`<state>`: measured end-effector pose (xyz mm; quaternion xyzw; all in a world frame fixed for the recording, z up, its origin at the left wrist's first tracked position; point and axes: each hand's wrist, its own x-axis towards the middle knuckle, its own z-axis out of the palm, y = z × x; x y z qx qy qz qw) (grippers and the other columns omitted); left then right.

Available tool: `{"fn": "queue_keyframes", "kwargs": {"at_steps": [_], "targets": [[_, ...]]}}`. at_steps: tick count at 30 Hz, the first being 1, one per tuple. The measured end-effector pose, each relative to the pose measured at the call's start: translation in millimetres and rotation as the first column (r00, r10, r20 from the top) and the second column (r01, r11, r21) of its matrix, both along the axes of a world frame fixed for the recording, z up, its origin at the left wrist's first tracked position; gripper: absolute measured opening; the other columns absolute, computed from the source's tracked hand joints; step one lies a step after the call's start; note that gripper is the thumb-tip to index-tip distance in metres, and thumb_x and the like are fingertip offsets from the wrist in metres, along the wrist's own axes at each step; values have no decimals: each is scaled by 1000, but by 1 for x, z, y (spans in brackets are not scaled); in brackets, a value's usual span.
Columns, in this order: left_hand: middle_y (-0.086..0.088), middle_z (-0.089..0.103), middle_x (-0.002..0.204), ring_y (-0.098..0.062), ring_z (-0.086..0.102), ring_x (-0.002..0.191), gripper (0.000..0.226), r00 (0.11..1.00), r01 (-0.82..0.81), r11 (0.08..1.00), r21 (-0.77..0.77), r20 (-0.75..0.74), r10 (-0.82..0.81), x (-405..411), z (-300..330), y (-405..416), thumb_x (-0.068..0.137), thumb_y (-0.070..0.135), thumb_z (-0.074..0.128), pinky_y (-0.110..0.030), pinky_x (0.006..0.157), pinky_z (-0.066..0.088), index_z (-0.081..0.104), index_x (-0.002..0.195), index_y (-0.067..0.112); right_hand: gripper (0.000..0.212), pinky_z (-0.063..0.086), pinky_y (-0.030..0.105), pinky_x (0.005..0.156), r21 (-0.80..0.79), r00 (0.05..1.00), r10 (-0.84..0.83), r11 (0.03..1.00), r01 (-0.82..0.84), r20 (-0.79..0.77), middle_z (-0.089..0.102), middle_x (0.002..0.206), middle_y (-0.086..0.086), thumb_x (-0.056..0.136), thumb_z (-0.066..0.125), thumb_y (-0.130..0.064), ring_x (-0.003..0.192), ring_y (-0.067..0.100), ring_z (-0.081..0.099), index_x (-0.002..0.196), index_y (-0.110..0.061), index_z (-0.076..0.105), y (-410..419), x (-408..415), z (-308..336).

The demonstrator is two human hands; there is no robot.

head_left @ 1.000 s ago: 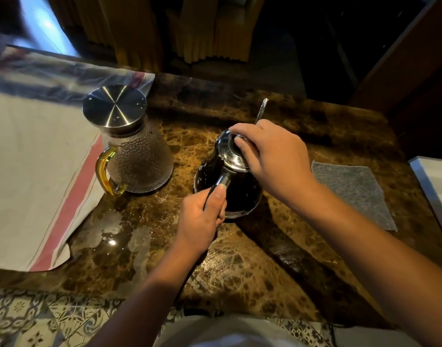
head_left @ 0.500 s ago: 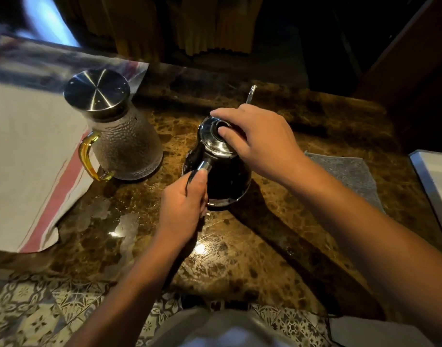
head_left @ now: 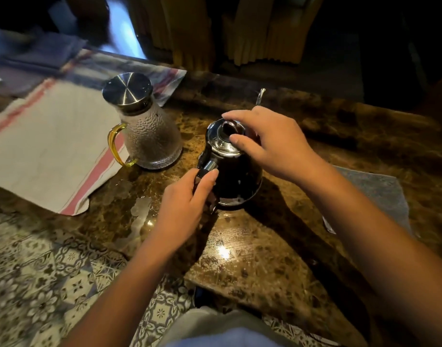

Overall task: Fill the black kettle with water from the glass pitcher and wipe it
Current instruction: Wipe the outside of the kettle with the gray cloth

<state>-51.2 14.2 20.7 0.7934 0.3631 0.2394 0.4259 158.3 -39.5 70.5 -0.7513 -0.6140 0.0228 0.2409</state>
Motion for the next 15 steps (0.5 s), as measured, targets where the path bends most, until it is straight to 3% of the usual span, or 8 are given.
{"fn": "queue_keyframes", "kwargs": {"at_steps": [3, 6, 10, 12, 15], "targets": [[9, 65, 86, -5, 59, 74, 34, 982, -3, 959, 284, -181, 57, -1, 7, 2, 101, 52, 47, -20, 64, 42, 64, 100, 22, 58, 49, 29, 85, -22, 988, 72, 997, -76, -133, 56, 114, -11, 96, 65, -48, 102, 6, 56, 150, -37, 47, -21, 9, 0], [-2, 62, 116, -16, 56, 106, 32, 980, -63, 835, 547, -126, 157, 5, 22, 4, 98, 44, 56, -27, 87, 44, 65, 111, 16, 61, 47, 22, 91, 36, 965, 78, 997, -71, -250, 57, 127, -10, 96, 70, -42, 114, 5, 55, 152, -34, 46, -52, 19, -8], [-6, 58, 132, -20, 51, 124, 37, 998, -8, 785, 620, -38, 41, 30, 47, 19, 97, 42, 58, -28, 103, 39, 65, 122, 15, 50, 46, 26, 99, 125, 946, -142, 975, 185, -292, 54, 141, -13, 100, 65, -37, 126, 5, 52, 148, -30, 52, -91, 46, -34], [-6, 54, 140, -22, 47, 134, 44, 993, 84, 772, 631, -119, -11, 48, 54, 28, 97, 46, 57, -32, 109, 37, 64, 130, 17, 48, 42, 36, 109, 106, 918, -299, 936, 335, -261, 53, 148, -5, 102, 62, -39, 137, 15, 49, 147, -25, 55, -111, 65, -56], [-7, 46, 152, -26, 38, 145, 51, 964, 223, 773, 593, -252, -84, 72, 53, 37, 98, 50, 57, -41, 118, 33, 59, 139, 21, 56, 31, 46, 120, -48, 848, -497, 866, 497, -183, 43, 162, 7, 102, 55, -45, 151, 28, 36, 151, -18, 51, -144, 88, -93]]}}
